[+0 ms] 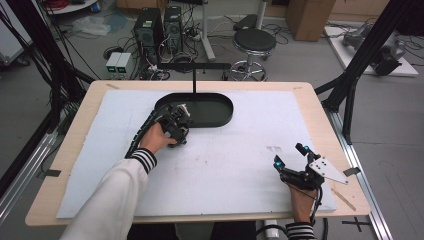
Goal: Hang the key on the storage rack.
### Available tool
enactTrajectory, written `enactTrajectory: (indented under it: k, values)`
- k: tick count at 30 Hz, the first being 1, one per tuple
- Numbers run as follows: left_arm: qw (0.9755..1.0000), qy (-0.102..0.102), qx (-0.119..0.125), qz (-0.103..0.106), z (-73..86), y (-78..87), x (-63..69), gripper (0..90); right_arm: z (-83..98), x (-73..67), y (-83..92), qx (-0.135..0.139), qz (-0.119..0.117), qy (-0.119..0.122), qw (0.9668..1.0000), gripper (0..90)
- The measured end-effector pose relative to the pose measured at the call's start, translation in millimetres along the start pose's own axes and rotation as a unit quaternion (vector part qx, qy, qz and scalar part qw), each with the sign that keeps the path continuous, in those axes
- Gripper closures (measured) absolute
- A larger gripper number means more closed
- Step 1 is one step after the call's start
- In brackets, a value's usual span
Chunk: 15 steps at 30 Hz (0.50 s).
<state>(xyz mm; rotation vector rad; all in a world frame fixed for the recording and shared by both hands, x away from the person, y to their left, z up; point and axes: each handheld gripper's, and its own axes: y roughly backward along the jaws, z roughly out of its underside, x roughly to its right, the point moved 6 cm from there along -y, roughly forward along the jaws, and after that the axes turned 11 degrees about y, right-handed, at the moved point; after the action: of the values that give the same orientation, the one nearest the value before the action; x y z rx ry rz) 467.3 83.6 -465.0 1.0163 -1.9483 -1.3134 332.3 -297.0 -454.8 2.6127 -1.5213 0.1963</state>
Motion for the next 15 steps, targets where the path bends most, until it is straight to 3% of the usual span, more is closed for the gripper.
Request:
enactTrajectory:
  k: [6,13,15]
  values:
    - [0.9998,0.013,-0.007,-0.013,-1.0,-0.6,2.3,48.4,0.0,-0.3,0.4,0.000,0.000,-0.005,1.0000,7.3]
    - [0.9992,-0.023,0.001,-0.033,0.6,4.4,0.0,48.6,0.0,-0.1,0.4,0.001,-0.001,-0.005,1.0000,7.3]
    - [0.9994,-0.023,0.007,-0.026,0.8,8.2,-0.6,48.7,0.0,-0.1,0.4,0.001,-0.001,-0.005,1.0000,7.3]
